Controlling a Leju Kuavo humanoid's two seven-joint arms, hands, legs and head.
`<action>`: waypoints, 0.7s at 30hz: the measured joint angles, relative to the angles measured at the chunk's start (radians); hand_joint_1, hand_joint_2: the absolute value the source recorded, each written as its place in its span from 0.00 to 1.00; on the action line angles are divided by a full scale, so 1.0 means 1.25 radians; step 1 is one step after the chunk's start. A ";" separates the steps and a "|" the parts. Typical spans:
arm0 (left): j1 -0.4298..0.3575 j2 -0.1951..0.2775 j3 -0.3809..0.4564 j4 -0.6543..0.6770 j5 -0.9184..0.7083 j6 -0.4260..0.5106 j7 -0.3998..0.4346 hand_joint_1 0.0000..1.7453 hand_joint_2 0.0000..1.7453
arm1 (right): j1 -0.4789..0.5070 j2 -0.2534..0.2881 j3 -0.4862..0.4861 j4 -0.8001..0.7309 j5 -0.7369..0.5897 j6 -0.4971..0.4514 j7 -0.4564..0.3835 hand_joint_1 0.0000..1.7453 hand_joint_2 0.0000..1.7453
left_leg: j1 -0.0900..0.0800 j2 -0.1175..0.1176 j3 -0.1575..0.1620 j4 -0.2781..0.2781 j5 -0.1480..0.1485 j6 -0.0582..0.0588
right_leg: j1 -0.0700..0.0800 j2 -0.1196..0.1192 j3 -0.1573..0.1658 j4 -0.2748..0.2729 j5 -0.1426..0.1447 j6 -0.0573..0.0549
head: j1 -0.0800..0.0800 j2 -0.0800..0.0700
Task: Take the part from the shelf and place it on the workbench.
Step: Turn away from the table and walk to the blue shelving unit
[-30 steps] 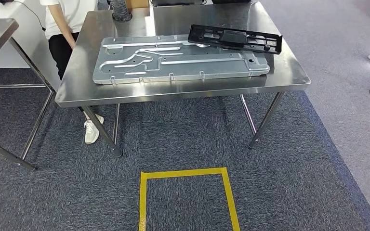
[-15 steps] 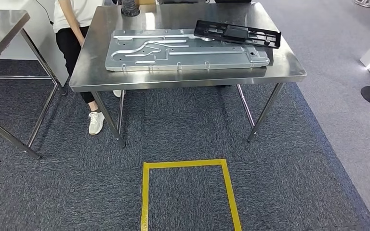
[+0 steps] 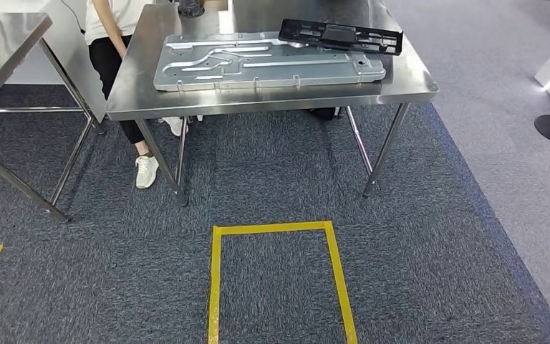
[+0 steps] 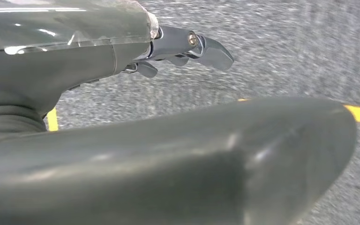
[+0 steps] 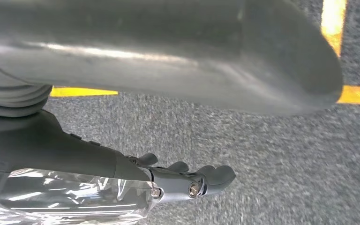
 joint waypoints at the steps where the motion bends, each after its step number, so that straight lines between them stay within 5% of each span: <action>1: 0.000 0.000 0.000 0.000 0.001 0.001 0.003 0.00 0.00 | 0.000 0.000 0.000 0.000 0.000 0.004 0.001 0.00 0.00 | 0.000 0.000 0.023 -0.018 0.023 0.001 | 0.000 0.000 -0.011 0.005 0.005 0.002 | 0.000 0.000; 3: -0.002 0.000 0.000 0.000 0.002 0.001 0.009 0.00 0.00 | 0.000 0.001 0.000 0.001 0.001 0.017 0.007 0.00 0.00 | -0.001 0.001 0.104 -0.123 0.051 0.005 | 0.001 0.000 -0.029 0.018 0.011 0.006 | 0.000 0.000; 5: -0.005 0.000 0.000 0.000 0.003 0.001 0.016 0.00 0.00 | -0.001 0.001 0.000 0.002 0.000 0.041 0.019 0.00 0.00 | -0.003 0.001 0.163 -0.217 0.038 0.012 | 0.003 -0.001 -0.043 0.031 0.016 0.014 | 0.000 0.000; 8: -0.005 0.000 0.000 0.000 0.004 0.000 0.033 0.00 0.00 | -0.004 0.001 0.000 0.003 0.000 0.088 0.044 0.00 0.00 | -0.003 0.001 0.166 -0.249 0.028 0.027 | 0.004 -0.002 -0.054 0.040 0.023 0.028 | 0.000 0.000; 10: -0.003 -0.001 0.000 0.000 0.005 0.000 0.044 0.00 0.00 | -0.003 0.001 0.000 0.004 -0.001 0.109 0.060 0.00 0.50 | 0.000 0.002 0.160 -0.252 0.038 0.037 | 0.001 0.001 -0.070 0.075 -0.004 0.038 | 0.000 0.000; 12: -0.003 -0.002 0.000 0.000 0.007 0.000 0.053 0.00 0.50 | -0.002 0.002 -0.001 0.006 -0.001 0.119 0.068 0.00 1.00 | 0.000 0.003 0.150 -0.253 0.046 0.043 | -0.005 0.004 -0.110 0.173 -0.066 0.049 | 0.000 0.000; 14: -0.002 -0.002 0.001 0.000 0.011 0.001 0.059 0.00 1.00 | -0.002 0.002 -0.001 0.006 0.000 0.121 0.070 0.00 1.00 | -0.001 0.004 0.142 -0.251 0.052 0.042 | -0.010 0.005 -0.142 0.262 -0.105 0.056 | 0.000 0.000; 15: -0.002 -0.002 0.001 0.000 0.013 0.001 0.060 0.00 1.00 | -0.002 0.002 -0.001 0.006 0.000 0.121 0.070 0.00 1.00 | -0.001 0.004 0.140 -0.250 0.054 0.041 | -0.011 0.005 -0.138 0.267 -0.102 0.058 | 0.000 0.000; 19: -0.003 -0.003 0.004 0.000 0.015 0.001 0.062 0.00 1.00 | -0.005 0.002 -0.001 0.006 0.001 0.121 0.077 0.00 1.00 | -0.003 0.003 0.137 -0.241 0.054 0.034 | -0.016 0.006 -0.024 0.071 -0.019 0.050 | 0.000 0.000; 21: -0.005 -0.003 0.005 0.000 0.016 0.001 0.062 0.00 1.00 | -0.006 0.002 -0.001 0.006 0.002 0.122 0.088 0.00 1.00 | -0.008 0.003 0.131 -0.236 0.053 0.032 | -0.016 0.007 -0.008 0.029 -0.012 0.042 | 0.000 0.000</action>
